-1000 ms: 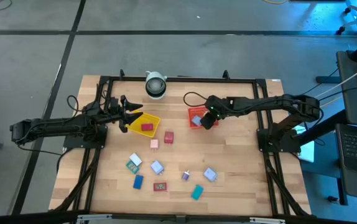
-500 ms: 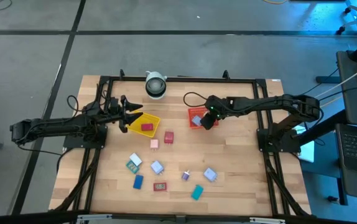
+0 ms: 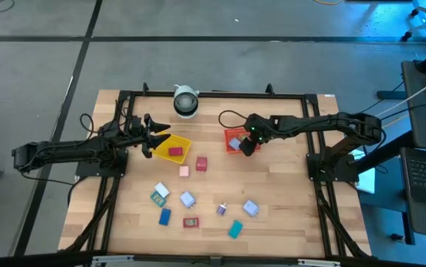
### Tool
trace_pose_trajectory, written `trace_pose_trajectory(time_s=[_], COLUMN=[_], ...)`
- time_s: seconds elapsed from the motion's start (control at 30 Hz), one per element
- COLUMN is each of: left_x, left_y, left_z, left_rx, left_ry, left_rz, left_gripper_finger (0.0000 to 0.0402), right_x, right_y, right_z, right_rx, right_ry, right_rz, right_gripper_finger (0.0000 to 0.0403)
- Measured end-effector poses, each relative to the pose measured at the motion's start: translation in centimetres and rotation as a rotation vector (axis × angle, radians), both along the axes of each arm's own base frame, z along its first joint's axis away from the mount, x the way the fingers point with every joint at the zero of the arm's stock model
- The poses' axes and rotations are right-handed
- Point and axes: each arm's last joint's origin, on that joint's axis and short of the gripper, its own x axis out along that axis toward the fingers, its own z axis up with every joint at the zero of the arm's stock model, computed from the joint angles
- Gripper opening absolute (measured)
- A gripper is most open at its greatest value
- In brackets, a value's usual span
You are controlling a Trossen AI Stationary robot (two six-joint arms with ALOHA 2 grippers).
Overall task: Pick & Place Office items
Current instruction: Put the red digital timer into the yellow bin
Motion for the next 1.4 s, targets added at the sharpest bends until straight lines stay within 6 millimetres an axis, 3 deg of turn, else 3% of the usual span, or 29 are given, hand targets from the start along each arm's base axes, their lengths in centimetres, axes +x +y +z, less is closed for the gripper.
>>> trace_pose_trajectory(time_s=[0.17,0.4,0.67,0.9,1.03,1.2,1.4], left_x=[0.1,0.9,1.7,1.4,1.9,3.3,5.7], left_y=[-0.2,-0.7,-3.0,-5.3,-6.3,-7.7,-9.8], left_z=[0.1,2.7,5.0,5.1,4.1,2.5,2.6], left_rx=[0.029,0.072,0.156,0.202,0.154,0.12,0.057], left_ry=[0.01,0.15,0.14,0.127,0.223,0.345,0.447], left_rz=[-0.078,-0.121,-0.284,-0.406,-0.431,-0.477,-0.56], left_gripper_finger=[0.0203,0.0203,0.0203,0.0203,0.0203,0.0205,0.0219], right_x=[0.0,0.1,1.5,-1.9,-4.6,-7.0,-7.7], right_y=[-0.1,-0.1,-0.4,0.9,2.2,3.3,4.1], right_z=[0.0,0.2,4.9,10.9,13.1,13.3,12.0], right_rx=[-0.022,-0.04,-0.124,-0.195,-0.203,-0.194,-0.169], right_ry=[0.005,0.006,-0.195,-0.429,-0.549,-0.607,-0.59], right_rz=[-0.001,0.027,0.113,0.187,0.241,0.225,0.22], right_gripper_finger=[0.0271,0.0261,0.023,0.0213,0.0218,0.0226,0.0225])
